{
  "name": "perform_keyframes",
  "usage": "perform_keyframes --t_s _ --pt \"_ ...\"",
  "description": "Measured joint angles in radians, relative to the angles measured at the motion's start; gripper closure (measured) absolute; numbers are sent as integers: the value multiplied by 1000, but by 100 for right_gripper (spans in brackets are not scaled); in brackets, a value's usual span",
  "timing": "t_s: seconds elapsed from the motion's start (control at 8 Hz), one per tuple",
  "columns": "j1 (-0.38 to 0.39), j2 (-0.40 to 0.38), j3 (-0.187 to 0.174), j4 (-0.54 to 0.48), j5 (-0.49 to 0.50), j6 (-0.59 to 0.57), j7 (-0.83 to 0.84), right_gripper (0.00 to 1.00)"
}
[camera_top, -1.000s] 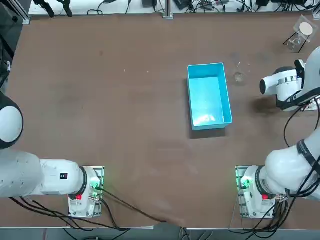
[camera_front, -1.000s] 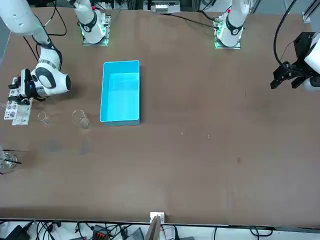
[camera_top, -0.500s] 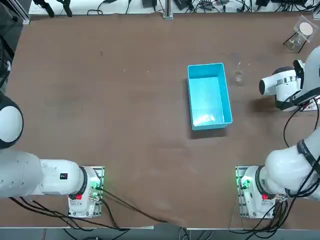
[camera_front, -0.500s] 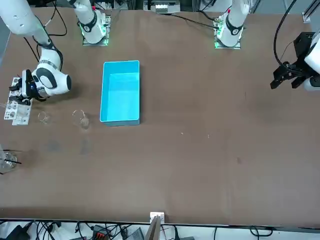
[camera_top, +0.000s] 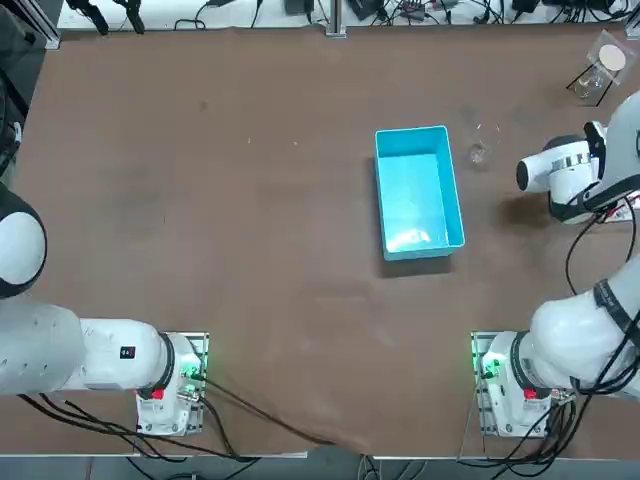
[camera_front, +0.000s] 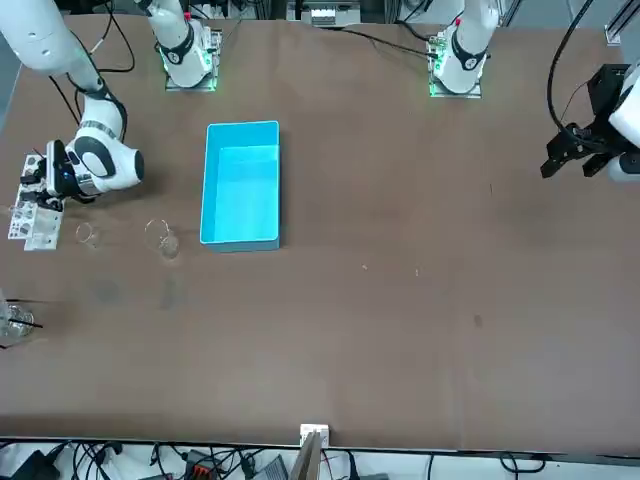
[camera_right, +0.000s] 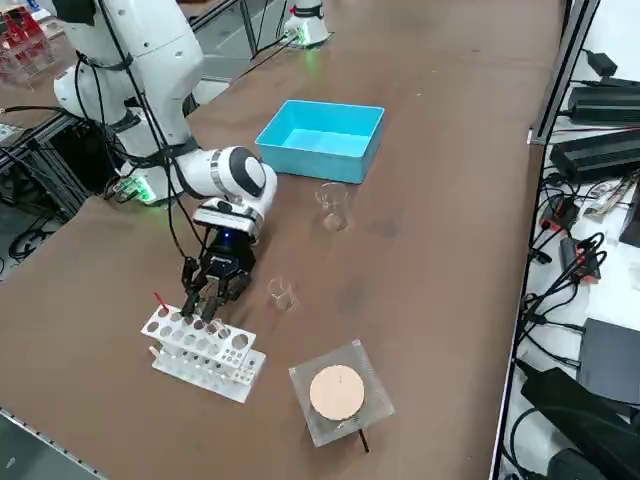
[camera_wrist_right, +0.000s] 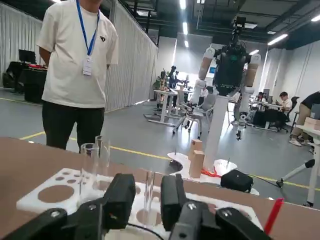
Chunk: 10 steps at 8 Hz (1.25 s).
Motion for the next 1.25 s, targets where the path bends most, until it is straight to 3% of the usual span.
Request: perform_keyframes --t_s 0.5,1.0,1.25 --pt "1 9 0 0 0 -4 3 88" --pt "3 0 0 7 -1 -16 4 92" --pt "4 -49 0 10 -2 -19 -16 93"
